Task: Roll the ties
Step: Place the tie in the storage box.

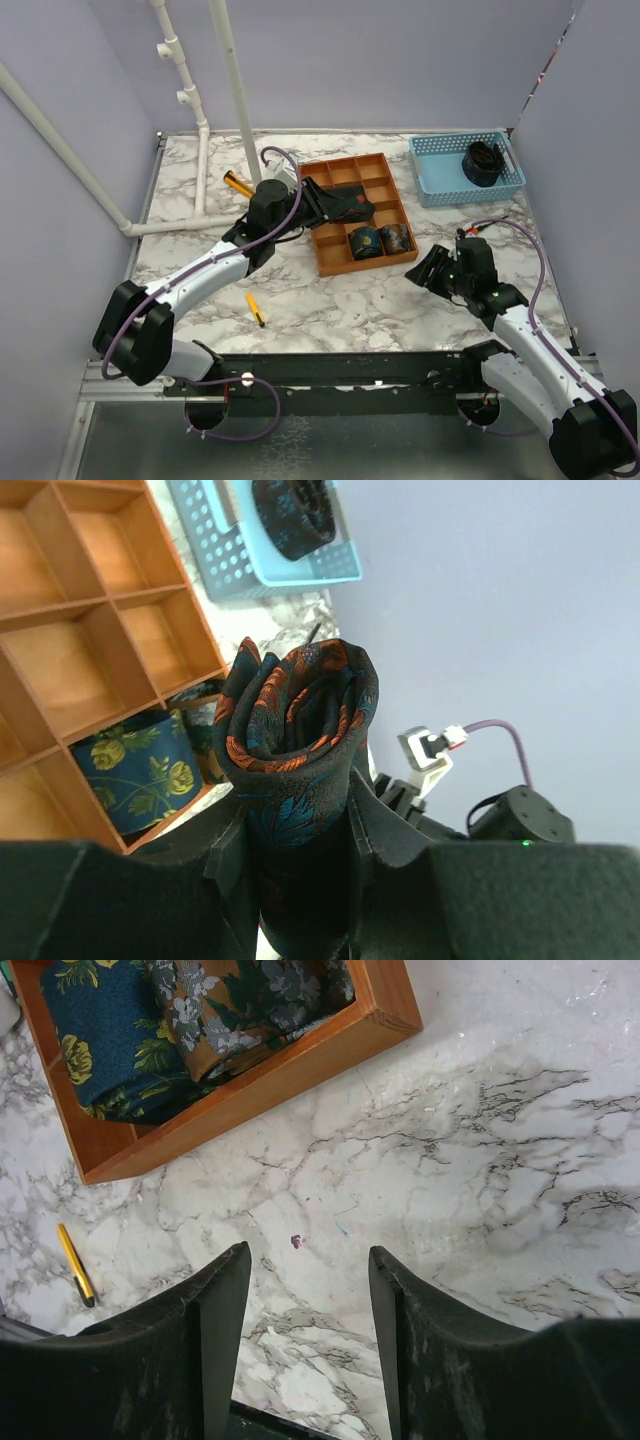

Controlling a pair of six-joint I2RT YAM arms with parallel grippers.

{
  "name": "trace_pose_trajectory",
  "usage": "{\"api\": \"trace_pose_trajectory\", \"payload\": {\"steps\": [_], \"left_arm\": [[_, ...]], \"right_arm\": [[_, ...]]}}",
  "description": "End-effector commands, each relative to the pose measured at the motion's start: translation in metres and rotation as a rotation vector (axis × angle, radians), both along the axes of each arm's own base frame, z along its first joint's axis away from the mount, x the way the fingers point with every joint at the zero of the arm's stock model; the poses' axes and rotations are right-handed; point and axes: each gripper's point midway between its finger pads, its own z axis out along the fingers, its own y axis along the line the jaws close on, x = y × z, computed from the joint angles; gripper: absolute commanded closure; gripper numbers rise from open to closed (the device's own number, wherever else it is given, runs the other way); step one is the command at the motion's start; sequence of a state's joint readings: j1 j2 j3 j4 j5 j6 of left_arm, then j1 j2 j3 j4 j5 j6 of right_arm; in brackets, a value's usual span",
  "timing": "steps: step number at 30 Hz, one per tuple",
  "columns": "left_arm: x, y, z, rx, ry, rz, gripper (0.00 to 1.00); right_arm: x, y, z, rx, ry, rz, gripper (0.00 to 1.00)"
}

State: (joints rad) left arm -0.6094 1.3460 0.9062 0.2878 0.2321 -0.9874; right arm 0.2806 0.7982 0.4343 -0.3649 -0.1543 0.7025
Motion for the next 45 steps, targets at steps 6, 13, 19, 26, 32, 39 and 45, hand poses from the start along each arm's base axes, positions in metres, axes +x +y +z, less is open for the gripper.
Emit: {"api": "trace_pose_trajectory", "payload": {"steps": [6,13,19,26,32,39,45], "left_arm": [[0.001,-0.005,-0.085,0.107,0.131,-0.022,1.00],[0.000,0.007,-0.140,0.287,0.227,-0.012,1.00],[-0.004,0.018,-0.173,0.397,0.303,-0.001,1.00],[-0.005,0.023,-0.196,0.467,0.360,0.000,1.00],[-0.004,0.024,-0.207,0.518,0.393,-0.013,1.00],[-0.002,0.022,-0.211,0.575,0.395,-0.015,1.00],[-0.002,0.024,-0.216,0.706,0.377,-0.001,1.00]], "right_arm": [[-0.006,-0.004,-0.007,-0.019,0.028,-0.012,0.46],[-0.007,-0.004,-0.006,-0.018,0.026,-0.011,0.46],[-0.007,-0.004,-0.005,-0.018,0.023,-0.011,0.46],[-0.007,-0.004,-0.005,-0.018,0.022,-0.012,0.46],[-0.007,-0.004,-0.005,-0.016,0.019,-0.016,0.46],[-0.006,-0.004,-0.005,-0.015,0.018,-0.017,0.46],[-0.006,-0.004,-0.006,-0.013,0.018,-0.017,0.46]]}}
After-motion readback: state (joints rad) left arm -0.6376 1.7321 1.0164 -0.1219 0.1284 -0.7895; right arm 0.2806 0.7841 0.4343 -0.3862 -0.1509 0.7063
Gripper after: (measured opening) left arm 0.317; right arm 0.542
